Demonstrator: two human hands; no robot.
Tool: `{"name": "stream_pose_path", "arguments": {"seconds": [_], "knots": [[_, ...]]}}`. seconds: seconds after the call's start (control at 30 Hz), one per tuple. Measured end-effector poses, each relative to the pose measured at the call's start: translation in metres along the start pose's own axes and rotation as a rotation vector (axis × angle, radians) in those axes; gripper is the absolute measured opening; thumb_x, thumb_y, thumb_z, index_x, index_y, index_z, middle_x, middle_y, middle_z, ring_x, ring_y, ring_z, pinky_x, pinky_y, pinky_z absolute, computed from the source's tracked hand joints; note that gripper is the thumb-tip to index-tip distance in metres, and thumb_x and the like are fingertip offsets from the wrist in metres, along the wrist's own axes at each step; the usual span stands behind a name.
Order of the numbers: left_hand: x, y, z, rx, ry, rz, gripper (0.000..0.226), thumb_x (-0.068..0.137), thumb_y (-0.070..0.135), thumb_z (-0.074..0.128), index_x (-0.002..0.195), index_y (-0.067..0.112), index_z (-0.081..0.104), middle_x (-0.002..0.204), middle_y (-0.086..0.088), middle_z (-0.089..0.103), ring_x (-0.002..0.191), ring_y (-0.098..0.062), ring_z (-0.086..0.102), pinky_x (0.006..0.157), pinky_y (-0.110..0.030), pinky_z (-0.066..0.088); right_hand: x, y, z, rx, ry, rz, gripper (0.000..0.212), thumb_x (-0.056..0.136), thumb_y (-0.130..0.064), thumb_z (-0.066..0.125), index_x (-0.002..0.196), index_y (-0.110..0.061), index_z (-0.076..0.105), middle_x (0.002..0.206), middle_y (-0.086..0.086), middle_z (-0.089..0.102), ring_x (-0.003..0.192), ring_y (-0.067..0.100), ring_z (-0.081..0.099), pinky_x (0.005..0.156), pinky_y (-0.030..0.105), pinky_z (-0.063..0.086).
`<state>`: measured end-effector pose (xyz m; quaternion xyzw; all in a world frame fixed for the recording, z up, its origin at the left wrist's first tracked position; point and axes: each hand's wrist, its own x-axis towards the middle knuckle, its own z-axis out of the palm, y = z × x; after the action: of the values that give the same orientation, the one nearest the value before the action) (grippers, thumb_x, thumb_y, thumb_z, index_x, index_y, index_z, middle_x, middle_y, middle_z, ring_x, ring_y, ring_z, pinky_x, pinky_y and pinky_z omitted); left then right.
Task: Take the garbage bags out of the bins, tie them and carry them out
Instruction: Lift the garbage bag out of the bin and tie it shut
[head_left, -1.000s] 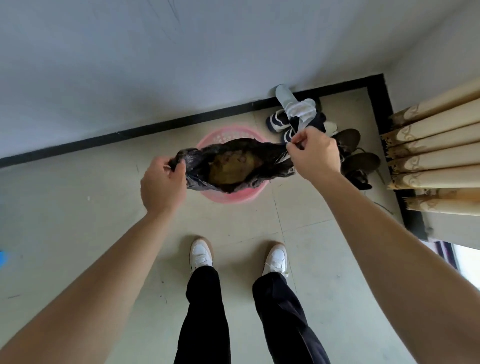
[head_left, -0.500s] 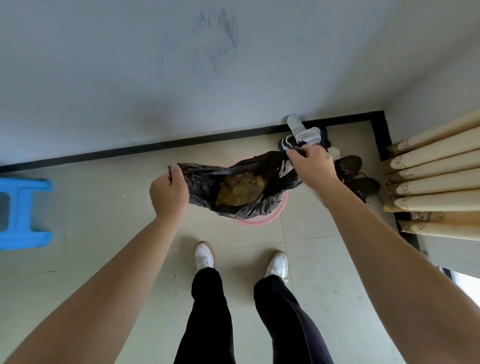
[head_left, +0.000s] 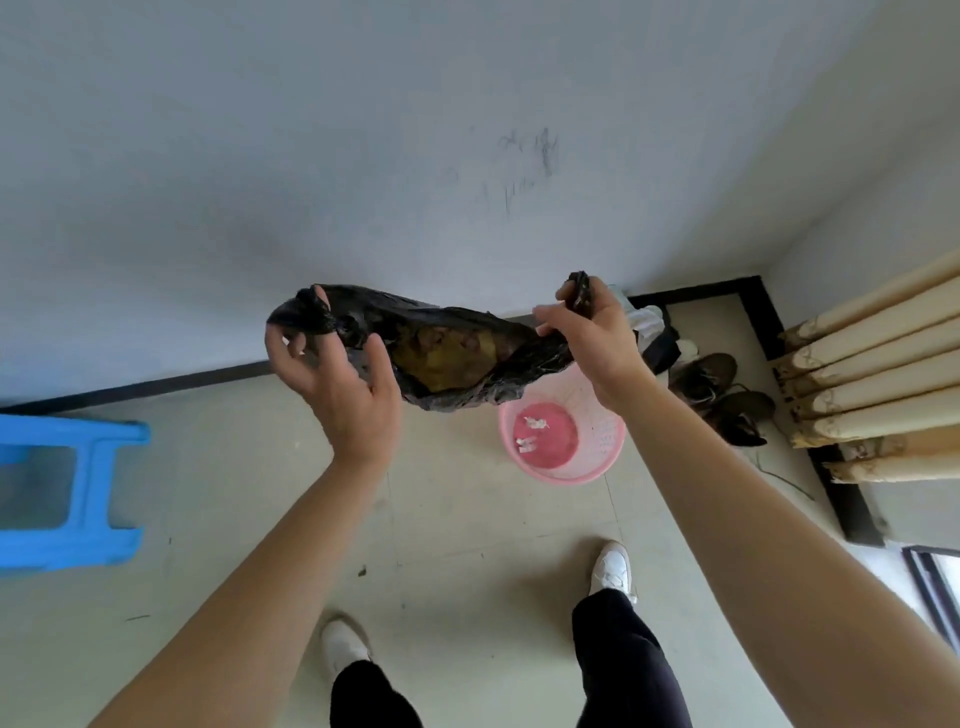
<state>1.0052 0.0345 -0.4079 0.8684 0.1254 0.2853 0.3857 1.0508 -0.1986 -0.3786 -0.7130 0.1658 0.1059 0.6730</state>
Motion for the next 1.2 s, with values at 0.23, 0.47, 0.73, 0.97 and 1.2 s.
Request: {"name": "stream_pose_path", "arguments": {"seconds": [0.23,0.47,0.73,0.97,1.2], "knots": [[0.012,-0.128,-0.06,0.194,-0.403,-0.02,0.045,0.099,0.022,0.058,0.142,0.011,0.049,0.157,-0.029,0.02,0.138,-0.047,0.031,0.111,-0.055,0.037,-0.006,0.048,0.098,-0.5,0.138,-0.036,0.019,0.094,-0.026,0.059,0.102,-0.009,0.055,0.082,-0.001,0.057,0.072,0.016,0.052,0.067,0.032,0.045],[-0.034,-0.25,-0.007,0.219,-0.507,0.03,0.031,0.099,0.005,0.048,0.13,0.006,0.05,0.126,-0.013,0.054,0.118,-0.036,0.046,0.1,-0.045,0.039,0.046,0.187,0.151,-0.588,0.059,-0.132,0.006,0.096,-0.012,0.052,0.1,-0.015,0.056,0.089,0.003,0.063,0.066,0.009,0.052,0.055,0.02,0.044],[-0.11,-0.379,0.091,0.077,-0.244,-0.107,0.023,0.092,0.021,0.07,0.101,0.004,0.058,0.089,-0.001,0.066,0.08,-0.016,0.059,0.071,-0.029,0.049,0.107,0.372,0.172,-0.442,0.061,-0.21,0.044,0.088,-0.024,0.062,0.121,-0.019,0.034,0.087,0.003,0.06,0.075,0.02,0.062,0.072,0.053,0.057],[-0.131,-0.438,0.147,-0.363,-0.015,-0.324,0.047,0.081,0.046,0.075,0.101,0.027,0.037,0.094,0.0,0.057,0.079,-0.007,0.059,0.071,-0.021,0.048,0.142,0.492,0.175,-0.555,0.061,-0.356,0.114,0.069,-0.087,0.056,0.156,-0.028,0.013,0.155,0.003,0.025,0.148,0.022,0.018,0.12,0.055,0.022],[-0.152,-0.495,0.193,-0.283,-0.232,-0.406,0.142,0.063,0.05,0.09,0.155,0.031,-0.017,0.161,0.004,-0.004,0.151,-0.01,0.004,0.124,-0.038,0.015,0.177,0.544,0.184,-0.567,-0.04,-0.452,0.109,0.072,-0.08,0.059,0.155,-0.027,0.013,0.15,-0.006,0.026,0.143,0.01,0.017,0.122,0.048,0.019]]}}
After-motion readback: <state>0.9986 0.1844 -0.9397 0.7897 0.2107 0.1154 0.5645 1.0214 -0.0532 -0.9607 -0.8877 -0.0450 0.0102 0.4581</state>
